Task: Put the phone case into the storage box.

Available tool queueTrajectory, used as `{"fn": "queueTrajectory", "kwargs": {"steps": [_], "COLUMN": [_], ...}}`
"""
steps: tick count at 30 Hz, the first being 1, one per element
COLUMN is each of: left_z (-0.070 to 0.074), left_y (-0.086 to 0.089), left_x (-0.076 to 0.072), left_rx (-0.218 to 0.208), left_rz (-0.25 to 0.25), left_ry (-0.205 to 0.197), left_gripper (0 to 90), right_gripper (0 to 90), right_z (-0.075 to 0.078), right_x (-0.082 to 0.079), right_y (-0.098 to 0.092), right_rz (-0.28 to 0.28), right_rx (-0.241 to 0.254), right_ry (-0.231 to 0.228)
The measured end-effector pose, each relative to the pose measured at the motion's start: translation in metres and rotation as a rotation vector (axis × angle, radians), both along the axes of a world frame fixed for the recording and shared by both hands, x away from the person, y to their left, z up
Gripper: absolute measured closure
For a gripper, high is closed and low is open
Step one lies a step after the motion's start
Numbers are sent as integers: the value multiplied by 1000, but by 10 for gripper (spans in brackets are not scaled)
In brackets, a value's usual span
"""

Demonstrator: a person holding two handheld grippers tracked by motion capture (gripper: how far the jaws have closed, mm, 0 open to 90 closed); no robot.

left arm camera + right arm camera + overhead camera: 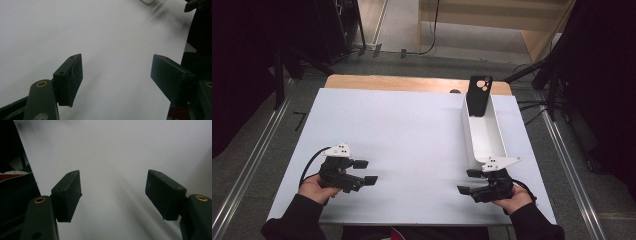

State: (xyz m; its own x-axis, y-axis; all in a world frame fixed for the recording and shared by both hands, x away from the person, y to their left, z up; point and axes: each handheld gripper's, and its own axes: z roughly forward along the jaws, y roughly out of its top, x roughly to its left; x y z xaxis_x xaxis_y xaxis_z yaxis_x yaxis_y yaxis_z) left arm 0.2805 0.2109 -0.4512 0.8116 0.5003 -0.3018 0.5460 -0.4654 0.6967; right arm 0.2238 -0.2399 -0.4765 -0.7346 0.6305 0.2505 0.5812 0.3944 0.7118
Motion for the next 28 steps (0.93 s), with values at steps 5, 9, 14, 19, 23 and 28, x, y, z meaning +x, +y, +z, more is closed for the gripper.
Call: {"fn": "queueTrajectory", "kwargs": {"steps": [5,9,14,19,23,28], "left_z": [-1,-1,-1,-1,-1,-1], "left_y": [1,0,0,0,0,0], "left_x": [-1,0,0,0,1,1], "left_rx": [0,0,-2,-3,-2,1], "left_rz": [-5,-12,-6,-5,-6,-9], "left_ry": [1,1,3,4,5,6], "left_gripper": [256,256,256,256,256,255], "right_gripper": [270,271,270,270,270,262], "right_z": [-2,-2,-3,-3,-4,-5], "right_x": [0,0,0,0,1,1], "right_y": [-4,-5,-4,-5,-4,-6], "right_rz": [-4,-9,-1,-7,-6,-9], "right_rx": [-3,-5,-7,-11,-15,-15], "right_ry": [2,1,2,0,0,9]}}
